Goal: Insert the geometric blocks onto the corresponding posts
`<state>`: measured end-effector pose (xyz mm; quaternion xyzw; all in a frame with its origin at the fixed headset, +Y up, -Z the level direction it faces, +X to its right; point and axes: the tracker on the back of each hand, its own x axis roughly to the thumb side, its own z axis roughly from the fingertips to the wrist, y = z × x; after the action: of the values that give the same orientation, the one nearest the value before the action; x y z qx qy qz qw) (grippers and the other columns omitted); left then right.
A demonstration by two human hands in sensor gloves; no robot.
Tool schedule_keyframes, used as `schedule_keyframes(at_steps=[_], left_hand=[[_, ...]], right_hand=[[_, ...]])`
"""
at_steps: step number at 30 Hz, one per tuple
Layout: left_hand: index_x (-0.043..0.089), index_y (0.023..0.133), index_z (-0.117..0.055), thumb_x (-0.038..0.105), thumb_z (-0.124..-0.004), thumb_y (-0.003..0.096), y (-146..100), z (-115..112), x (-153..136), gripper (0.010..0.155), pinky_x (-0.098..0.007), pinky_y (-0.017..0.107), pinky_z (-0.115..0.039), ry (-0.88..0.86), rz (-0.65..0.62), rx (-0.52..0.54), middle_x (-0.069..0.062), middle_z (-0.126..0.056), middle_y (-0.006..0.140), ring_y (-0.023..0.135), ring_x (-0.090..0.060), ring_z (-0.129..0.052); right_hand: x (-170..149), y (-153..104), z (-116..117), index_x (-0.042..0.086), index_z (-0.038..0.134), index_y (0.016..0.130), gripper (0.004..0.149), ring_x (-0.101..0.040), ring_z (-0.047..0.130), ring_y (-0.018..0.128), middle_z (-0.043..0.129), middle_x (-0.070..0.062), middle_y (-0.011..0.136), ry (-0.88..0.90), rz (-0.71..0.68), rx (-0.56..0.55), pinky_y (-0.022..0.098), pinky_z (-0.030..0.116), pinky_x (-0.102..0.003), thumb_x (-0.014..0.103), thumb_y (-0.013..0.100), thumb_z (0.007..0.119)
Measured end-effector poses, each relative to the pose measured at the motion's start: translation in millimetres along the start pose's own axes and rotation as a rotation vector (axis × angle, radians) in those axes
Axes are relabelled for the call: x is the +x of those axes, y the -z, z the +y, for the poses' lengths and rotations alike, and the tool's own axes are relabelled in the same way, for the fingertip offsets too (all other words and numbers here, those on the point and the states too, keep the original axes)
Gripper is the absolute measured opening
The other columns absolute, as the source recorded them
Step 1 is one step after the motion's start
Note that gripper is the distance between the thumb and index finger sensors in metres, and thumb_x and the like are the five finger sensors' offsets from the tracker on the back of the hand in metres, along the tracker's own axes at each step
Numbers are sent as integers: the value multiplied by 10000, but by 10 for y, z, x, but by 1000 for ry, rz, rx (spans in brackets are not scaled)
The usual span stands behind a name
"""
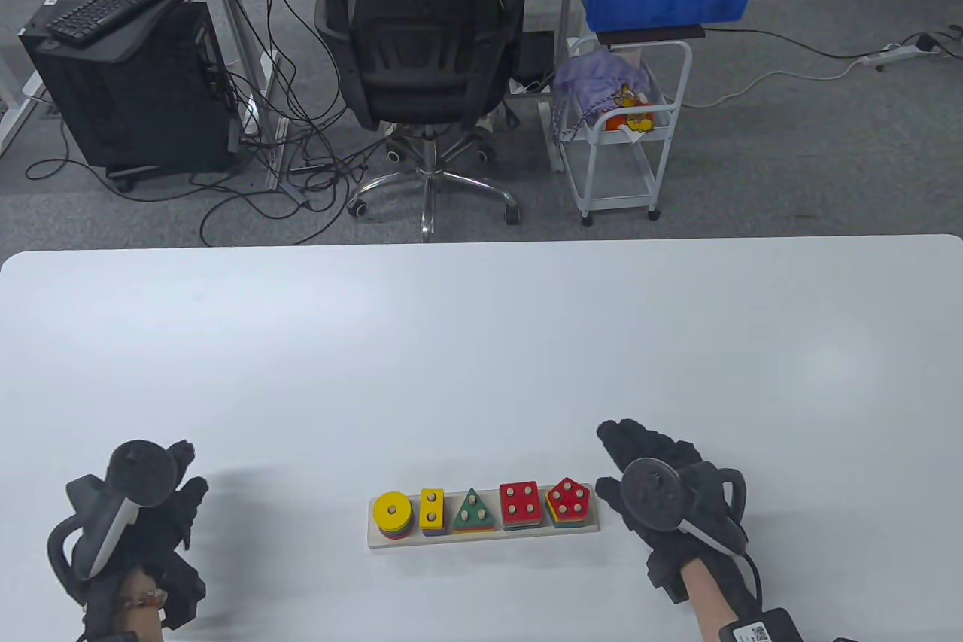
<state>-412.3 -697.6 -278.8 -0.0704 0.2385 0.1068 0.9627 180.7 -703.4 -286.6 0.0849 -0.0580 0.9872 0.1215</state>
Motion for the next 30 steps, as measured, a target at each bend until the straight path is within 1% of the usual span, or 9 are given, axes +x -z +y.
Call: schedule_keyframes(at_steps=[4, 9, 13, 14, 16, 19, 21, 25, 30], left_hand=[[416, 999, -637, 491, -799, 394, 63, -11, -257, 631, -487, 762, -622, 43, 139, -14, 106, -714, 1107, 985, -165, -815], [398, 998, -649, 457, -826, 391, 105, -33, -539, 635, -470, 752, -635, 65, 401, -74, 83, -727, 1097, 952, -168, -838], [394, 1039, -582, 472, -844, 385, 121, -143, -669, 709, -495, 759, -621, 128, 591, -209, 73, -648, 1147, 996, -223, -794], [388, 1047, -570, 485, -839, 390, 122, -175, -678, 716, -494, 756, -626, 138, 663, -224, 63, -652, 1146, 991, -226, -799], [370, 1040, -590, 479, -847, 384, 142, -235, -687, 713, -494, 727, -669, 158, 737, -201, 49, -682, 1128, 955, -231, -843], [377, 1046, -580, 513, -847, 375, 164, -331, -686, 735, -518, 712, -684, 201, 801, -253, 50, -665, 1142, 965, -277, -843], [358, 1047, -567, 506, -845, 380, 178, -373, -670, 737, -506, 704, -702, 235, 806, -271, 41, -634, 1140, 942, -266, -858], [303, 1010, -642, 439, -851, 384, 202, -415, -610, 674, -444, 720, -716, 299, 785, -187, -13, -734, 1056, 892, -222, -892], [317, 958, -707, 416, -883, 369, 211, -439, -591, 623, -434, 713, -736, 303, 731, -109, 8, -775, 1015, 859, -202, -918]], right_hand=[[-176, 18, -20, 157, 603, 1002, 668, -450, 770, 871, 689, -188, 1013, 31, 62, 4, 593, 601, -720, 418, 422, 806], [-221, 9, -1, 159, 604, 1002, 662, -453, 769, 872, 683, -192, 1017, 22, 67, 34, 593, 601, -720, 418, 426, 800], [-186, 6, 7, 160, 606, 1002, 658, -452, 768, 874, 675, -193, 1022, 0, 54, 49, 595, 600, -720, 419, 428, 796], [-174, 6, 12, 161, 606, 1002, 655, -453, 768, 874, 671, -195, 1024, 0, 49, 49, 595, 600, -720, 418, 430, 796], [-154, 5, 17, 161, 608, 1001, 654, -453, 768, 874, 669, -195, 1025, -4, 42, 54, 594, 600, -720, 419, 430, 795], [-131, 2, 25, 161, 609, 1001, 653, -452, 770, 873, 669, -195, 1025, -12, 34, 59, 595, 600, -720, 420, 431, 793], [-120, 2, 28, 163, 611, 1000, 650, -450, 771, 873, 669, -195, 1025, -15, 30, 64, 593, 601, -721, 420, 431, 792], [-115, 6, 34, 162, 613, 998, 645, -449, 776, 869, 671, -195, 1024, -18, 26, 68, 594, 602, -719, 419, 433, 790], [-120, 6, 31, 162, 617, 997, 644, -450, 777, 869, 673, -195, 1023, -20, 29, 69, 593, 602, -720, 419, 432, 790]])
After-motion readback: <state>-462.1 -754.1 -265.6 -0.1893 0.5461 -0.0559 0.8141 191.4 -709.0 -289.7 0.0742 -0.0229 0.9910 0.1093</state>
